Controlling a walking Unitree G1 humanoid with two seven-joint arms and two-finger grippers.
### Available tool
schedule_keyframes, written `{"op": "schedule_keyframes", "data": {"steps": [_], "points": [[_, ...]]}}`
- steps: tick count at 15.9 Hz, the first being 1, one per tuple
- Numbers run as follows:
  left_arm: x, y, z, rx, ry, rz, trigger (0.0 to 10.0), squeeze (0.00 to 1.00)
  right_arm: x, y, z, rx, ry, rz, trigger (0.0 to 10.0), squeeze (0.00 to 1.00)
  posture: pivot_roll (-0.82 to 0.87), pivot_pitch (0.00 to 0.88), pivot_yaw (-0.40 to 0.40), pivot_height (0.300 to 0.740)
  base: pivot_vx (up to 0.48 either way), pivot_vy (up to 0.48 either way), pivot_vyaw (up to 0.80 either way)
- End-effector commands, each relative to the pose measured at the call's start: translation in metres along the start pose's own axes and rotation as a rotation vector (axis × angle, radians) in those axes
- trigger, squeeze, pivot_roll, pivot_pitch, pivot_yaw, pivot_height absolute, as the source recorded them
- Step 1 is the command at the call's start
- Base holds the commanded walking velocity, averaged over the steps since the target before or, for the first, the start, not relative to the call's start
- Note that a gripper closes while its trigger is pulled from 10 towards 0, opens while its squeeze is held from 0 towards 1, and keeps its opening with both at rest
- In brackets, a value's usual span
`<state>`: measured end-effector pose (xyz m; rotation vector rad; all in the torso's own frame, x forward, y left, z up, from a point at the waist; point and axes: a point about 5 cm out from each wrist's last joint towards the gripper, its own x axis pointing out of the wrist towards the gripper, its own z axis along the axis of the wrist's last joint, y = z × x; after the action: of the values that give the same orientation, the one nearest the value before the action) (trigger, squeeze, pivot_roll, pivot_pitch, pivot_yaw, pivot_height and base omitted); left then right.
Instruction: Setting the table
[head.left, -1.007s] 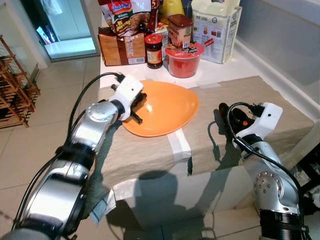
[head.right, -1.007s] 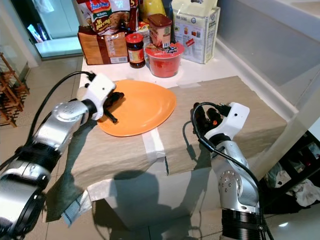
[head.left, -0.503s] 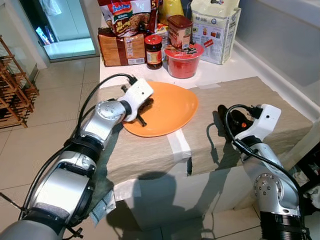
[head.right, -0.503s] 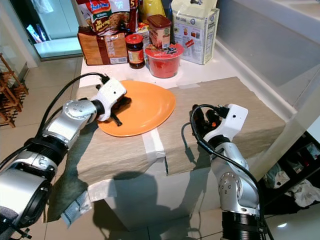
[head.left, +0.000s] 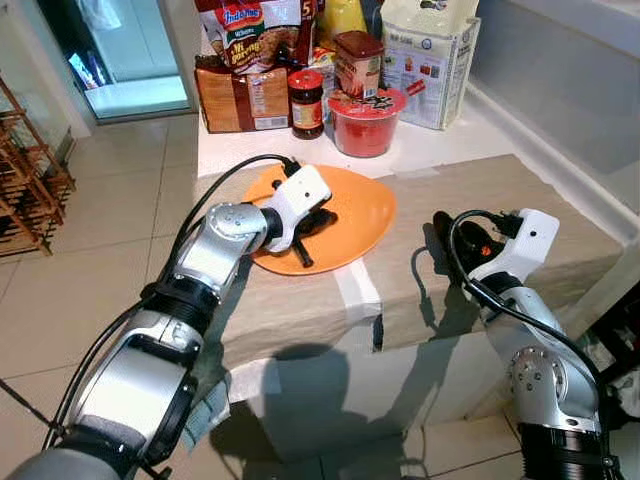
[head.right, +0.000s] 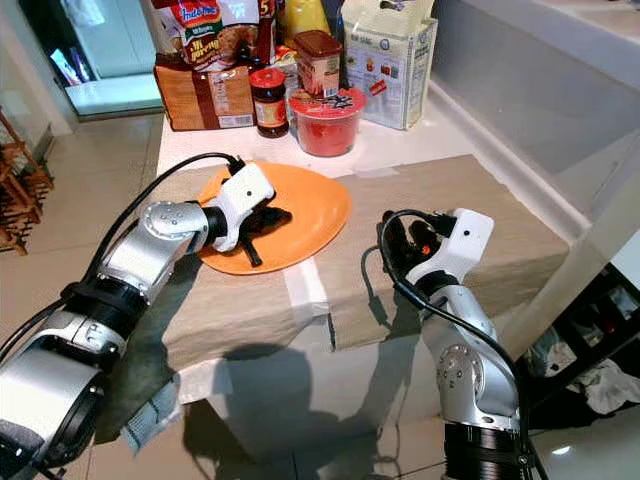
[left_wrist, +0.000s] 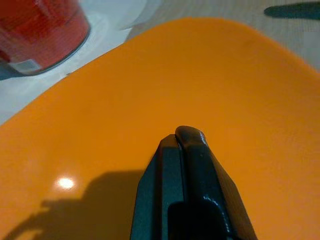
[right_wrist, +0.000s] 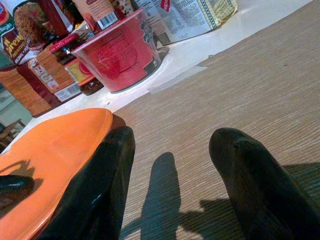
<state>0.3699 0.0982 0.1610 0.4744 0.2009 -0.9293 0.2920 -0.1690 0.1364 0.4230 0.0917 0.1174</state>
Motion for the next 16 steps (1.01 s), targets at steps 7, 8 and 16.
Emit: {"op": "schedule_keyframes", "data": {"steps": [7, 8, 16], "points": [[-0.055, 0.044, -0.022, -0.341, -0.263, 0.672, 10.0, 0.00, -0.004, -0.005, -0.013, -0.010, 0.040, -0.034, 10.0, 0.00, -0.13, 0.002, 0.073, 0.740, 0.000, 0.000, 0.00], [-0.058, 0.045, -0.025, -0.348, -0.251, 0.701, 10.0, 0.00, -0.004, -0.005, -0.013, -0.009, 0.040, -0.035, 10.0, 0.00, -0.13, 0.001, 0.072, 0.740, 0.000, 0.000, 0.00], [-0.067, 0.033, -0.061, -0.476, -0.028, 0.772, 10.0, 0.00, -0.003, -0.006, -0.019, -0.011, 0.048, -0.044, 10.0, 0.00, -0.12, 0.000, 0.083, 0.740, 0.000, 0.000, 0.00]]}}
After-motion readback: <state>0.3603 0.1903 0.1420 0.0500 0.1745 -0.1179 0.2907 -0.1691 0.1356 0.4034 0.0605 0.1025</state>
